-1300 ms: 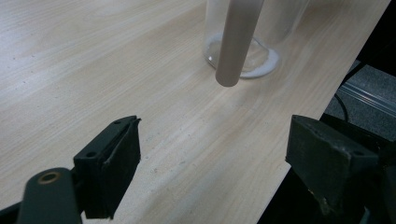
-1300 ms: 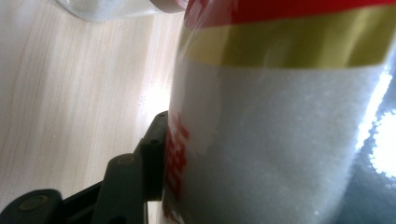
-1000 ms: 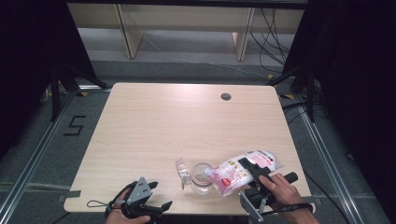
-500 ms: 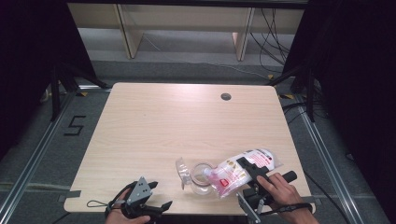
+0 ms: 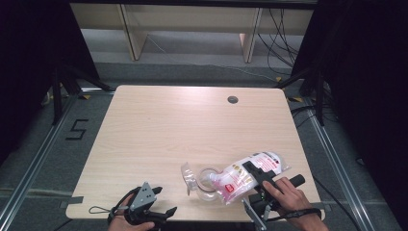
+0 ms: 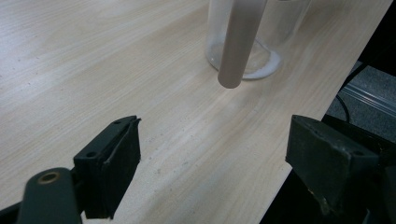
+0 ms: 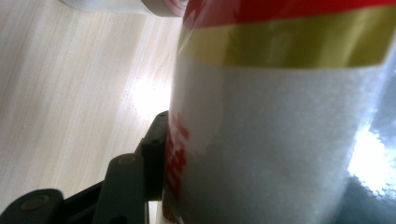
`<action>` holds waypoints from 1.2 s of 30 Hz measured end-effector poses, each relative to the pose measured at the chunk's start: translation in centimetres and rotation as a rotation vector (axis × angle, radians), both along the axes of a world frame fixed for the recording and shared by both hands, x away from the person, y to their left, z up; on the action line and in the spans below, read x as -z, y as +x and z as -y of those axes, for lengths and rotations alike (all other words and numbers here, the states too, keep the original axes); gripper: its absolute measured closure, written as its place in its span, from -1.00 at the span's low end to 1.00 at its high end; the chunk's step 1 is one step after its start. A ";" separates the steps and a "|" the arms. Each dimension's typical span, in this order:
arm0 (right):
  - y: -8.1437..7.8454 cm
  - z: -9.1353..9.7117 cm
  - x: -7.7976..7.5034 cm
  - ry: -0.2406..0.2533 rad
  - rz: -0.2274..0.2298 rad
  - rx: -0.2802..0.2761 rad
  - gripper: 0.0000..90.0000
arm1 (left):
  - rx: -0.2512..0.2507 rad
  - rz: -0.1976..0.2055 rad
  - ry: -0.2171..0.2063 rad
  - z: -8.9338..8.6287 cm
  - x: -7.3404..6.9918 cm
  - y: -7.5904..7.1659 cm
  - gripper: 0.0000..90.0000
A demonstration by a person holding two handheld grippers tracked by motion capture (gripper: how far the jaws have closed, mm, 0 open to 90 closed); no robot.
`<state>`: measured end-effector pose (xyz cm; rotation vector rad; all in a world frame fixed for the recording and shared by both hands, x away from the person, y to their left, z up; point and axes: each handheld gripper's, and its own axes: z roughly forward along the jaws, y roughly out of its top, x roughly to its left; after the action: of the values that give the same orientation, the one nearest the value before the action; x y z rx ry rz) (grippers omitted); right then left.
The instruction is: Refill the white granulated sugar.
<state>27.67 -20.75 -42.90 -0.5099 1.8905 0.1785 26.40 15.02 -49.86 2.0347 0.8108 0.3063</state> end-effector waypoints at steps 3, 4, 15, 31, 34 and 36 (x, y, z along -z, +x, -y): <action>0.0 0.0 -0.1 0.004 -0.002 -0.001 0.13 | -0.001 0.003 -0.003 0.0 0.0 0.0 -0.61; 0.0 0.0 -0.1 0.003 -0.001 -0.001 0.13 | -0.003 0.006 -0.006 0.1 0.0 0.0 -0.61; 0.0 0.1 -0.1 -0.002 0.004 -0.003 0.13 | -0.012 0.001 -0.012 0.1 0.0 -0.1 -0.61; 0.0 0.0 -0.4 -0.032 0.025 -0.025 0.13 | -0.001 0.001 0.000 0.0 0.0 0.0 -0.61; -0.1 0.1 -0.2 -0.031 0.017 -0.004 0.14 | -0.011 -0.001 -0.015 0.1 0.1 0.0 -0.61; -0.1 0.1 -0.3 -0.032 0.018 -0.005 0.14 | -0.011 0.000 -0.016 0.1 0.1 0.0 -0.61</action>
<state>27.58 -20.81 -42.64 -0.5368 1.8769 0.1462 26.37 14.93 -49.93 2.0159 0.8222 0.3045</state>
